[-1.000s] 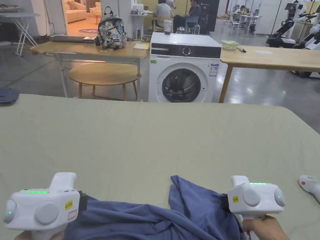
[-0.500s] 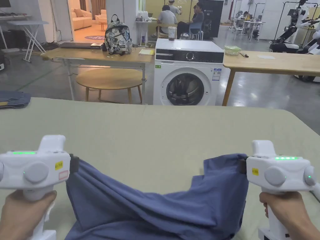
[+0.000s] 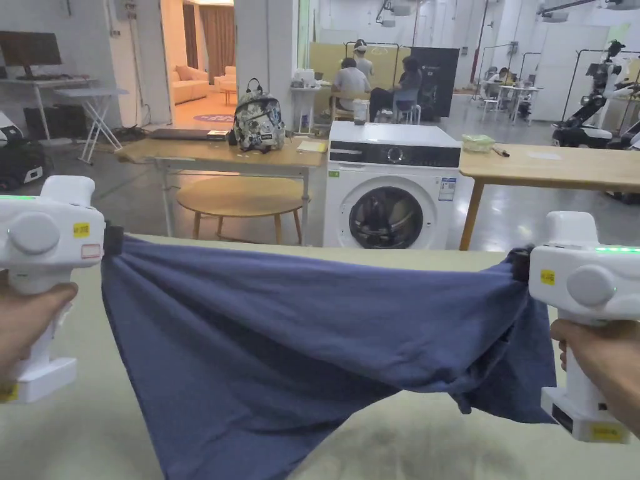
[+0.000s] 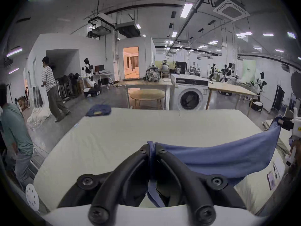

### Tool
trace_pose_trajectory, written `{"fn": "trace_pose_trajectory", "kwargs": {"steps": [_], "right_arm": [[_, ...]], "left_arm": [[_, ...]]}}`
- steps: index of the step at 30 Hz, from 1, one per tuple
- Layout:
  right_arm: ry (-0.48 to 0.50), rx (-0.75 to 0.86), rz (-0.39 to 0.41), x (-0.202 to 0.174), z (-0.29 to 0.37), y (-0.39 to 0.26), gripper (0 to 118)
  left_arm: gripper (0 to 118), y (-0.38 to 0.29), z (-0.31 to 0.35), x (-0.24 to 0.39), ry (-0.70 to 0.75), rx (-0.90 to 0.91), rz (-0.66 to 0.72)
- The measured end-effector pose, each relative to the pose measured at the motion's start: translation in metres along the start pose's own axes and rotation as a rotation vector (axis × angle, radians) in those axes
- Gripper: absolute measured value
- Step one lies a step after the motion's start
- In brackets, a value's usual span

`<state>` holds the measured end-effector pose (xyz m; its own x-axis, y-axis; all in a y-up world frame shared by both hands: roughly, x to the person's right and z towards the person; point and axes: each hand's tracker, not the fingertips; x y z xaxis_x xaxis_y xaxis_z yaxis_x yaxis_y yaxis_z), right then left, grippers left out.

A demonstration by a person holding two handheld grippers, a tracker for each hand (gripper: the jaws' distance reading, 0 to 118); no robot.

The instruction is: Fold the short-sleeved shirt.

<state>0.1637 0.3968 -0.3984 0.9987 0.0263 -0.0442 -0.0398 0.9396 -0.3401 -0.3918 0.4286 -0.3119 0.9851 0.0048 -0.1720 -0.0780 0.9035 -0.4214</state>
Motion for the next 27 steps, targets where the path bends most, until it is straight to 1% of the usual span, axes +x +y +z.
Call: {"fn": "trace_pose_trajectory", "kwargs": {"steps": [4,8,11,15,18,21,27], "right_arm": [[0.002,0.055,0.039,-0.015,0.002,0.031,4],[-0.008,0.087,0.041,-0.022,-0.004,0.058,4],[-0.015,0.109,0.025,-0.024,-0.009,0.074,4],[-0.021,0.129,0.036,-0.029,-0.026,0.085,4],[-0.027,0.13,0.051,-0.033,-0.034,0.08,4],[-0.023,0.113,0.048,-0.032,-0.05,0.062,4],[-0.036,0.025,0.083,-0.034,-0.069,-0.004,4]], "left_arm": [[0,0.032,0.004,0.0,0.025,0.044,0.002],[0,0.059,0.0,-0.002,0.044,0.079,0.004],[0,0.072,-0.005,-0.001,0.06,0.096,0.001],[0,0.082,-0.016,0.002,0.083,0.117,-0.018],[0,0.075,-0.024,0.002,0.083,0.116,-0.009],[0,0.056,-0.036,0.003,0.079,0.1,-0.005],[0,-0.011,-0.056,0.009,0.06,0.022,0.012]]}}
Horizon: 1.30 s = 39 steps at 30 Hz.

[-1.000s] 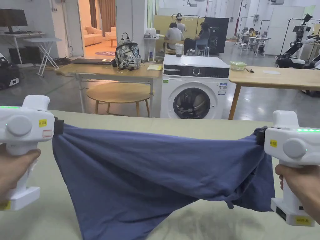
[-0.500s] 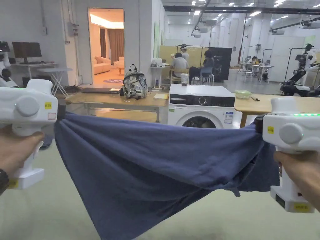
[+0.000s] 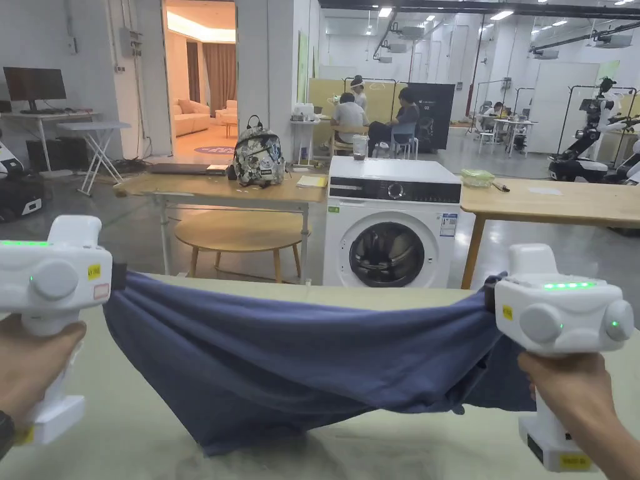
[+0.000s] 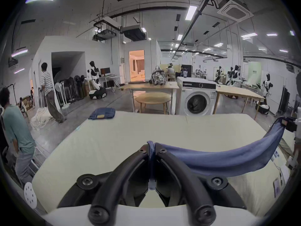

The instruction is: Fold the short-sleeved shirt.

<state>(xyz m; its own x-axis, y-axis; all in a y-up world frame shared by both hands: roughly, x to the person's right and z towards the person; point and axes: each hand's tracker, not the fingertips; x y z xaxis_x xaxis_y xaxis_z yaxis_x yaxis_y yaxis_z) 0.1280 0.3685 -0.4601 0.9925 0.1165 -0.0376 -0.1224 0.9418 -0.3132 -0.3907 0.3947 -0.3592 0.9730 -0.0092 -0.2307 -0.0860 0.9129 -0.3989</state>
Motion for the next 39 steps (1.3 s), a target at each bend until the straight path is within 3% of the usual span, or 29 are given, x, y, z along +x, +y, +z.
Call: {"fn": "trace_pose_trajectory", "kwargs": {"steps": [5,17,21,32,37,39], "right_arm": [[-0.003,-0.078,0.008,-0.002,0.008,-0.062,4],[-0.006,-0.2,0.013,0.001,0.104,-0.193,4],[-0.003,-0.247,-0.009,0.002,0.134,-0.223,4],[-0.007,-0.381,0.052,-0.015,0.164,-0.276,4],[-0.009,-0.394,0.068,-0.016,0.164,-0.282,11],[-0.027,-0.376,0.067,-0.016,0.165,-0.278,21]], "left_arm": [[0,-0.064,0.005,0.002,-0.039,-0.062,0.037],[0,-0.202,0.079,-0.012,-0.072,-0.154,0.039],[0,-0.242,0.102,-0.018,-0.072,-0.211,0.049],[0,-0.328,0.104,-0.02,-0.095,-0.417,0.092],[0,-0.333,0.1,-0.017,-0.108,-0.436,0.077],[3,-0.324,0.098,-0.016,-0.107,-0.425,0.063]]}}
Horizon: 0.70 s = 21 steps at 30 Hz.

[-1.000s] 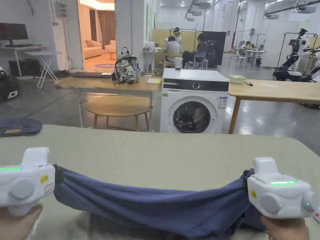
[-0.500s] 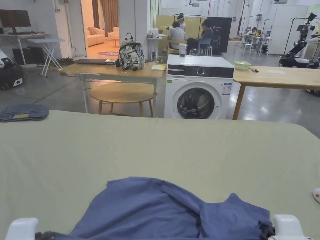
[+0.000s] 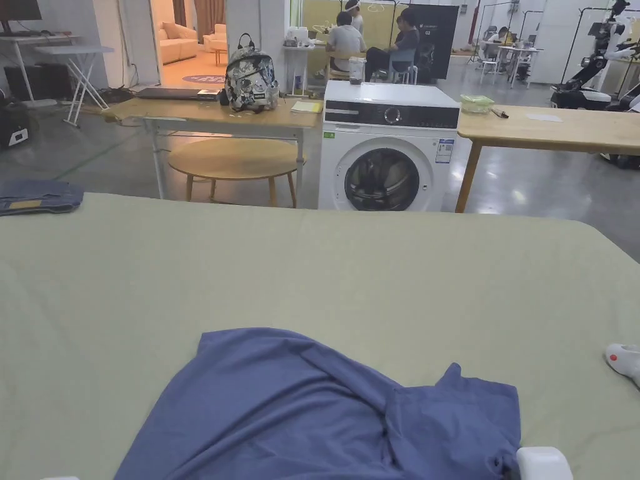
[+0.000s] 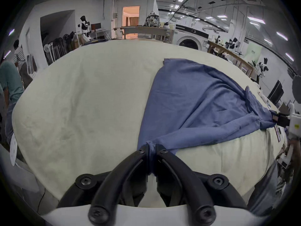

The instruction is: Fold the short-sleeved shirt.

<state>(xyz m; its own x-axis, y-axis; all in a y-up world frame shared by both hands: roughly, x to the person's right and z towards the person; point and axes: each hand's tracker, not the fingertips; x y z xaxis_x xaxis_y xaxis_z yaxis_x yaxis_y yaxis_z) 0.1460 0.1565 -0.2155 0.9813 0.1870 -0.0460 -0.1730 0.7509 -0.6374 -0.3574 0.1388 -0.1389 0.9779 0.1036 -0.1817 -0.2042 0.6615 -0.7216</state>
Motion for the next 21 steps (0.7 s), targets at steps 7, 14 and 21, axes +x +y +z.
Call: {"fn": "trace_pose_trajectory", "kwargs": {"steps": [7,14,21], "right_arm": [[0.013,0.173,-0.055,-0.009,0.018,0.034,69],[0.061,0.349,-0.108,-0.041,0.031,0.062,39],[0.085,0.451,-0.14,-0.07,0.036,0.082,0]], "left_arm": [[38,0.033,0.026,0.03,-0.006,0.136,-0.002],[38,0.067,0.042,0.071,-0.005,0.333,-0.048],[0,0.088,0.039,0.103,0.123,0.515,-0.153]]}}
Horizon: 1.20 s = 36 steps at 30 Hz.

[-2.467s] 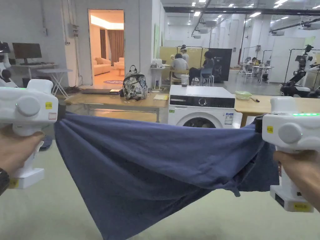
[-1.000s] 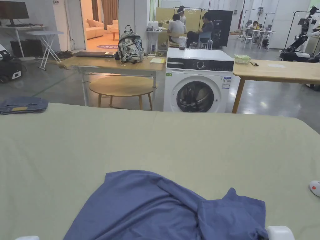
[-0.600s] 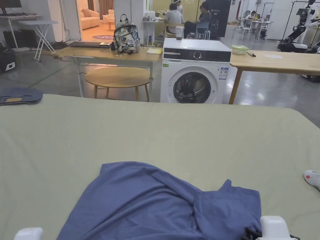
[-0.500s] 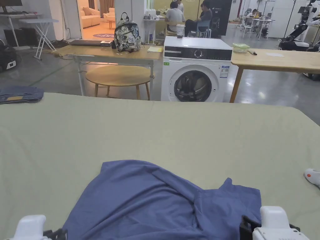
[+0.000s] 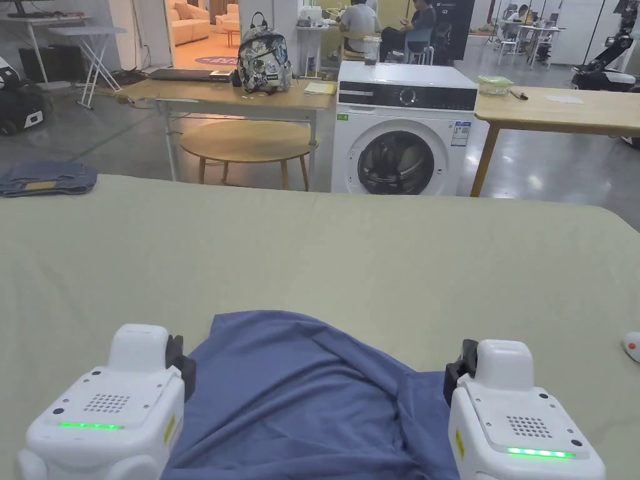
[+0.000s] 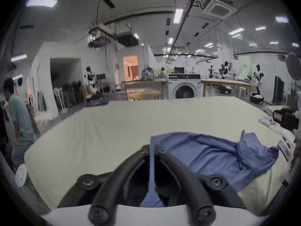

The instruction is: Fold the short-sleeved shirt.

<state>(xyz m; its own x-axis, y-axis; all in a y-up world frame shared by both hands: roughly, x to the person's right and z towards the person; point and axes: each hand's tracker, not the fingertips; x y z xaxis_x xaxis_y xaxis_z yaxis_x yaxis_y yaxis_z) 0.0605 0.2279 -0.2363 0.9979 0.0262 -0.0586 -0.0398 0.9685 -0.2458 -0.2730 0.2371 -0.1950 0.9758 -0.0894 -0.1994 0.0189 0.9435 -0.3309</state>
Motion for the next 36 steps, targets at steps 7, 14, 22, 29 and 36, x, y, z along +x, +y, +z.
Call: {"fn": "trace_pose_trajectory", "kwargs": {"steps": [7,14,22,29,36], "right_arm": [[0.043,-0.01,0.004,-0.012,-0.014,0.007,0],[0.054,-0.082,0.017,-0.006,-0.041,-0.002,0],[0.035,-0.184,0.035,0.01,-0.08,-0.021,0],[0.002,-0.25,0.046,0.028,-0.098,-0.039,0],[-0.036,-0.295,0.044,0.043,-0.099,-0.051,0]], "left_arm": [[0,0.006,-0.035,-0.011,-0.053,-0.034,0.065],[0,0.01,-0.12,-0.035,-0.107,-0.248,0.131],[0,0.035,-0.239,-0.042,-0.202,-0.505,0.207],[78,0.039,-0.32,-0.029,-0.225,-0.729,0.252],[74,0.011,-0.35,-0.005,-0.183,-0.84,0.131]]}}
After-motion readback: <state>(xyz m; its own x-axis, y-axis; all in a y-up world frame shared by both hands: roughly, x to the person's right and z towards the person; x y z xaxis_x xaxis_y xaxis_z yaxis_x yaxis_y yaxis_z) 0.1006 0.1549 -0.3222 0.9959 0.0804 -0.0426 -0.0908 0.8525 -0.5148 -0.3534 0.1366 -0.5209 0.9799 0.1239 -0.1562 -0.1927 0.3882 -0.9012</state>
